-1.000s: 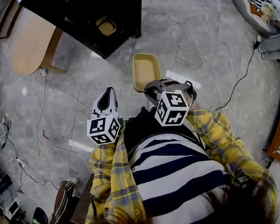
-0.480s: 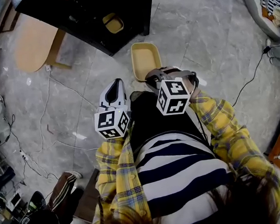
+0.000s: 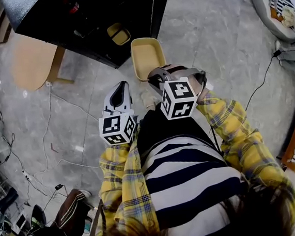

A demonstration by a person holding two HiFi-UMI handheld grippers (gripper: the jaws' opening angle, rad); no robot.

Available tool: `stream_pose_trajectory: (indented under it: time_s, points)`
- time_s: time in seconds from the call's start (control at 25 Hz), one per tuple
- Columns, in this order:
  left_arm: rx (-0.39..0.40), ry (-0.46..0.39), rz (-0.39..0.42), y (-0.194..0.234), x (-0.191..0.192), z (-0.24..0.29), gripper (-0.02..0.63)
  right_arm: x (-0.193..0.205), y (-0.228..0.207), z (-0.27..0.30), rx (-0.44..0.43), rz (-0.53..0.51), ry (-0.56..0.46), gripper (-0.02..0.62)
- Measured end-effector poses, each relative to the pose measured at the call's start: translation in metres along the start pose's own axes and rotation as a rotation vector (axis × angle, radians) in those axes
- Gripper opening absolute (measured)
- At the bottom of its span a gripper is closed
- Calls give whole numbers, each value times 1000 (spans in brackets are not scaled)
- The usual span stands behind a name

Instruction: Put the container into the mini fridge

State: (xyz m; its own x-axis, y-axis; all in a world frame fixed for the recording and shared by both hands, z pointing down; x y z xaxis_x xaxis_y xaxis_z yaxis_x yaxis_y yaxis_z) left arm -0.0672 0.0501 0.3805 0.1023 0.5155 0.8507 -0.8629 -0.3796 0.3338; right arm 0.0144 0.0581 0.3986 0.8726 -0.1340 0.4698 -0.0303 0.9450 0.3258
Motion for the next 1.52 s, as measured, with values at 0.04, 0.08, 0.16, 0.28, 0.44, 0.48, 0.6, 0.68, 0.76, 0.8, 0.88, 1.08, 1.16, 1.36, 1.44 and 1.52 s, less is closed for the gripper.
stream_pose_trajectory:
  time_s: [0.04, 0.08, 0.16, 0.28, 0.44, 0.48, 0.6, 0.68, 0.76, 0.8, 0.88, 1.08, 1.16, 1.36, 1.44, 1.52]
  points:
    - [7, -1, 3, 4, -4, 4, 25, -2, -7, 2, 6, -4, 3, 41]
    - [17, -1, 6, 6, -8, 8, 25, -4, -14, 4, 11, -5, 6, 41]
    - [42, 1, 17, 10, -14, 15, 25, -7, -27, 8, 21, -6, 12, 41]
    - [64, -2, 47, 18, -24, 23, 25, -14, -49, 14, 57, -28, 15, 41]
    - [43, -22, 56, 31, -35, 25, 25, -25, -71, 19, 79, -69, 9, 41]
    - [35, -27, 59, 34, -38, 27, 25, -27, -77, 20, 79, -76, 4, 41]
    - [13, -50, 72, 41, -50, 34, 25, -29, -97, 28, 90, -109, -1, 41]
    - [-9, -64, 74, 43, -55, 38, 25, -29, -108, 34, 83, -128, -8, 41]
    - [-35, -76, 69, 45, -60, 41, 25, -30, -117, 38, 72, -145, -17, 41]
    - [-47, -83, 65, 46, -62, 44, 25, -30, -121, 40, 69, -154, -21, 41]
    - [-67, -97, 55, 49, -64, 50, 25, -29, -130, 46, 68, -177, -28, 41]
    - [-126, -129, 27, 55, -61, 67, 25, -23, -149, 64, 57, -231, -45, 41]
    - [-151, -140, 20, 55, -60, 74, 25, -20, -156, 67, 56, -254, -56, 41]
    - [-194, -174, 19, 50, -69, 87, 25, -17, -181, 66, 85, -306, -67, 41]
    - [-207, -187, 21, 53, -72, 93, 25, -18, -190, 71, 94, -325, -70, 41]
    - [-227, -201, 22, 57, -75, 100, 25, -19, -198, 77, 96, -349, -79, 41]
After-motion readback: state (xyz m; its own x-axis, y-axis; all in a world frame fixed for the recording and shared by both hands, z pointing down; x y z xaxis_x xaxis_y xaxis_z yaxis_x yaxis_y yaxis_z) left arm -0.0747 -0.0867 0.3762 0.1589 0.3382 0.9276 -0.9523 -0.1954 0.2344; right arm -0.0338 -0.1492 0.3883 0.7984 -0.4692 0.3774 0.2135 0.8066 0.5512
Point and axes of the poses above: the fingertips, and each gripper's own axes: z forward along the fingers, y to its left, x out of its underside, the point moved 1 cm from there along -z, backward along the fingers, and after that the axes turned 8 degrees about x, right-handed, at the moved point
